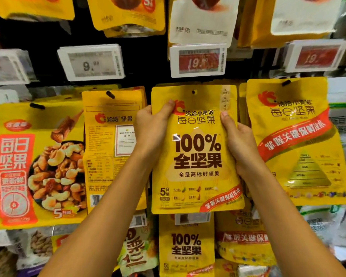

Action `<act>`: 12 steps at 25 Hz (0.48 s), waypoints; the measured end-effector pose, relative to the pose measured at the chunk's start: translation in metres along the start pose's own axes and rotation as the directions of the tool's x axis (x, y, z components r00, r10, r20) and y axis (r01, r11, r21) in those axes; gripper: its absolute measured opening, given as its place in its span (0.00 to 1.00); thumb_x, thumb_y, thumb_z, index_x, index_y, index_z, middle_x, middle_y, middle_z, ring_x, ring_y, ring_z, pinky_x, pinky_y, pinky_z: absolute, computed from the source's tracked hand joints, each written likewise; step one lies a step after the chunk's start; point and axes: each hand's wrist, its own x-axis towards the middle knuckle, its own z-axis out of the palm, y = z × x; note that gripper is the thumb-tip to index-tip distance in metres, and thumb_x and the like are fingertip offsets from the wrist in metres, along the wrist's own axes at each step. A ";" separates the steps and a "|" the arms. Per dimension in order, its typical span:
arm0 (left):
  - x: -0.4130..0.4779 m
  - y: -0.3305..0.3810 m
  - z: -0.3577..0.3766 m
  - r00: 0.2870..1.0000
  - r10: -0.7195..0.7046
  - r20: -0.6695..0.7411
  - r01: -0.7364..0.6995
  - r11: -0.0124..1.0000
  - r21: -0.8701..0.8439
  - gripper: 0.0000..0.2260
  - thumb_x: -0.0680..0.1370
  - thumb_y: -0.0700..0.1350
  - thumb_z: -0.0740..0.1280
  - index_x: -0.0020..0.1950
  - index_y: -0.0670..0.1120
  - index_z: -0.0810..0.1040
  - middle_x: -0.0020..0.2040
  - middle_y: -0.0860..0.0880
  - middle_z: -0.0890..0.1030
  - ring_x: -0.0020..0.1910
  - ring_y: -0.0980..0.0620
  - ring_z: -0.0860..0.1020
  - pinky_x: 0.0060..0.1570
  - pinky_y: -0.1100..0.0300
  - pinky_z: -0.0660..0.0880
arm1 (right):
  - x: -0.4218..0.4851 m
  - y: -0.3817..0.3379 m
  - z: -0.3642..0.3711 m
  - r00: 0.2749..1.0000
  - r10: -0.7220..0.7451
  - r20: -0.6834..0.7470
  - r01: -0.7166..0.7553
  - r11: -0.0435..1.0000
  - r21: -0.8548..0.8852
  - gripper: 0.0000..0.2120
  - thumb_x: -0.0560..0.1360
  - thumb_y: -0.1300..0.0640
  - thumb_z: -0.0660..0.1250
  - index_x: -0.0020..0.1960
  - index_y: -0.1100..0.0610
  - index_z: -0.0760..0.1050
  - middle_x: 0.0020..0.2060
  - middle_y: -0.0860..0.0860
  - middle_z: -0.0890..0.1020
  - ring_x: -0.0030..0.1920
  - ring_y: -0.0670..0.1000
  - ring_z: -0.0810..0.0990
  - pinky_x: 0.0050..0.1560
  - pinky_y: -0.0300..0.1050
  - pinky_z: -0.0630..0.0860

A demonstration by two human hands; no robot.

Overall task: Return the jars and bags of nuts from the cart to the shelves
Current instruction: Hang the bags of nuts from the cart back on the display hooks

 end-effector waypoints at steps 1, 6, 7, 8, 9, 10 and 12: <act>-0.001 -0.002 0.000 1.000 -0.004 -0.003 0.004 1.000 0.015 0.07 0.76 0.50 0.67 0.40 0.49 0.78 0.37 0.49 0.85 0.36 0.51 0.84 0.38 0.57 0.81 | 0.000 0.003 -0.001 1.000 0.005 0.001 -0.005 1.000 0.000 0.14 0.78 0.44 0.59 0.46 0.51 0.78 0.33 0.46 0.85 0.34 0.45 0.84 0.27 0.34 0.76; -0.002 -0.006 -0.003 0.999 -0.011 -0.046 0.014 0.998 0.062 0.08 0.76 0.51 0.68 0.41 0.48 0.79 0.38 0.48 0.85 0.37 0.50 0.84 0.39 0.55 0.81 | 0.002 0.008 -0.001 1.000 0.015 0.017 -0.015 1.000 -0.001 0.15 0.77 0.43 0.59 0.49 0.52 0.79 0.35 0.49 0.86 0.36 0.48 0.85 0.28 0.36 0.77; -0.001 -0.005 -0.004 0.998 -0.015 -0.055 0.018 0.999 0.050 0.08 0.76 0.51 0.68 0.41 0.48 0.79 0.38 0.48 0.85 0.37 0.51 0.84 0.39 0.55 0.81 | 0.003 0.006 -0.001 1.000 0.009 0.027 -0.009 1.000 -0.003 0.15 0.77 0.43 0.60 0.48 0.52 0.80 0.36 0.49 0.86 0.37 0.48 0.85 0.29 0.36 0.78; 0.000 -0.003 -0.005 0.998 -0.020 -0.059 0.022 0.999 0.035 0.08 0.76 0.51 0.68 0.41 0.49 0.79 0.37 0.49 0.85 0.36 0.51 0.84 0.38 0.56 0.81 | 0.005 0.003 0.000 0.999 0.004 0.035 -0.004 1.000 -0.003 0.15 0.77 0.44 0.60 0.48 0.52 0.80 0.36 0.50 0.86 0.37 0.49 0.85 0.30 0.37 0.78; 0.001 -0.001 -0.004 0.998 -0.024 -0.058 0.025 0.999 0.023 0.08 0.76 0.51 0.68 0.40 0.49 0.79 0.37 0.49 0.85 0.36 0.51 0.84 0.37 0.56 0.82 | 0.007 0.001 0.000 0.999 0.006 0.043 -0.006 1.000 -0.004 0.15 0.77 0.44 0.60 0.48 0.53 0.80 0.36 0.50 0.86 0.37 0.49 0.85 0.30 0.37 0.78; 0.002 0.001 -0.003 0.998 -0.025 -0.056 0.026 0.999 0.021 0.08 0.76 0.50 0.68 0.39 0.49 0.79 0.37 0.49 0.85 0.35 0.51 0.84 0.37 0.56 0.82 | 0.008 -0.001 -0.001 0.999 0.014 0.050 -0.014 1.000 -0.005 0.15 0.77 0.44 0.60 0.47 0.53 0.80 0.36 0.50 0.86 0.37 0.49 0.85 0.29 0.37 0.78; 0.002 0.002 0.000 0.998 -0.025 -0.050 0.027 0.999 0.037 0.08 0.76 0.50 0.68 0.39 0.49 0.78 0.37 0.48 0.85 0.34 0.51 0.84 0.36 0.55 0.82 | 0.009 -0.002 -0.003 0.997 0.040 0.062 -0.040 0.999 -0.007 0.15 0.77 0.43 0.60 0.47 0.53 0.79 0.35 0.50 0.86 0.36 0.48 0.85 0.28 0.36 0.77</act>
